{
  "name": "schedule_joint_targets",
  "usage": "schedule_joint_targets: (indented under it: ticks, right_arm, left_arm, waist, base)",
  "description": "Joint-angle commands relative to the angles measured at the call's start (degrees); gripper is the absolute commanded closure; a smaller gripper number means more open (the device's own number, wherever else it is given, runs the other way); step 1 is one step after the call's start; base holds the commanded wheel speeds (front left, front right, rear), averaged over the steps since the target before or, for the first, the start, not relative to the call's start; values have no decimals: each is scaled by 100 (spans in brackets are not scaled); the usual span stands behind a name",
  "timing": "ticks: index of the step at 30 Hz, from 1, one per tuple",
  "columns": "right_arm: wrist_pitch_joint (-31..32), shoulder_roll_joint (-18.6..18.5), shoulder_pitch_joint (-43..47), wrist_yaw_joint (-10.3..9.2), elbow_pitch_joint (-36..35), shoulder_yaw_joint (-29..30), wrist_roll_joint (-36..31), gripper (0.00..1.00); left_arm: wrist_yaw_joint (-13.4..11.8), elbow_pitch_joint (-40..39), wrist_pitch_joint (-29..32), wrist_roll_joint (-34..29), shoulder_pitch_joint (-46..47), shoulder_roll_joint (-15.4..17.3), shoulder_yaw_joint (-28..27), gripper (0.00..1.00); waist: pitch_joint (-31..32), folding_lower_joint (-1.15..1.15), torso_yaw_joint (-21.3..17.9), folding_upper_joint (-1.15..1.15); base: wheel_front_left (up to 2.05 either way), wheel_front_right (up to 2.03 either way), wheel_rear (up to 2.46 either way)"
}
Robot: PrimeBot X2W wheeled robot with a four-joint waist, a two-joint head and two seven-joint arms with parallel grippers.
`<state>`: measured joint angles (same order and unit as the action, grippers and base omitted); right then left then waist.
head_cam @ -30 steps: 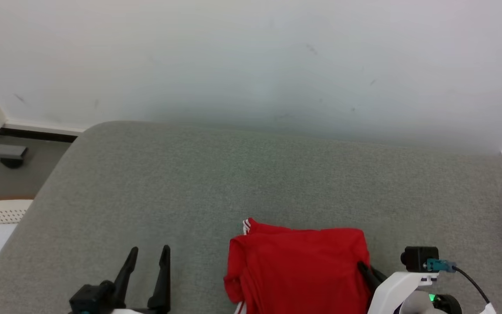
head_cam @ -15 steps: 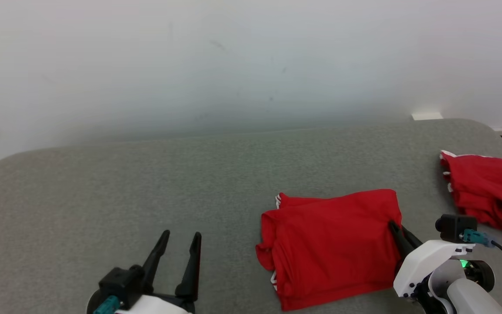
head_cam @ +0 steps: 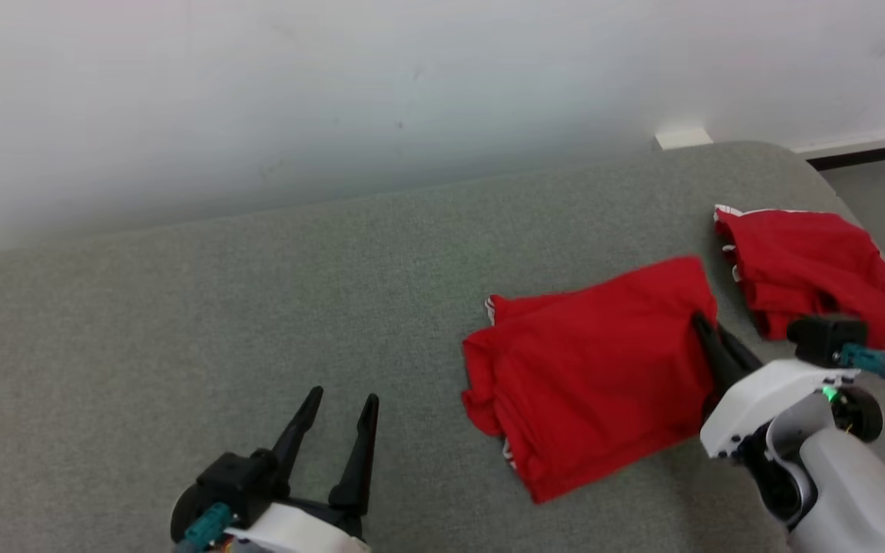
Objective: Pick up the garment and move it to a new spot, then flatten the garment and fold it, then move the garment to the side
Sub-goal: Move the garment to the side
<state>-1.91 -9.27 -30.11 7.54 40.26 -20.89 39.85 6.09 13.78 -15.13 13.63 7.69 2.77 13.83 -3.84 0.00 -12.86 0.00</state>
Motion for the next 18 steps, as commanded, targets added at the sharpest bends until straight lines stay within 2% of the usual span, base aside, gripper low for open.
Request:
schedule_joint_targets:
  ticks: [1,7,18]
  right_arm:
    - [-10,-121,-340,-12,-87,12,-42,100]
    - [73,-452,-1115,-12,-253,105,-49,100]
    - [577,-1632,-1633,-13,-695,680,-463,100]
  left_arm:
    - [32,-17,3,-131,138,34,-42,0]
    - [64,-45,3,-226,405,107,-110,0]
    - [95,-135,2,-335,685,140,-151,0]
  waist:
    - [-368,0,52,0]
    - [-972,0,199,0]
    - [-1572,0,336,0]
  base:
    - [0,0,0]
    - [0,0,0]
    - [0,0,0]
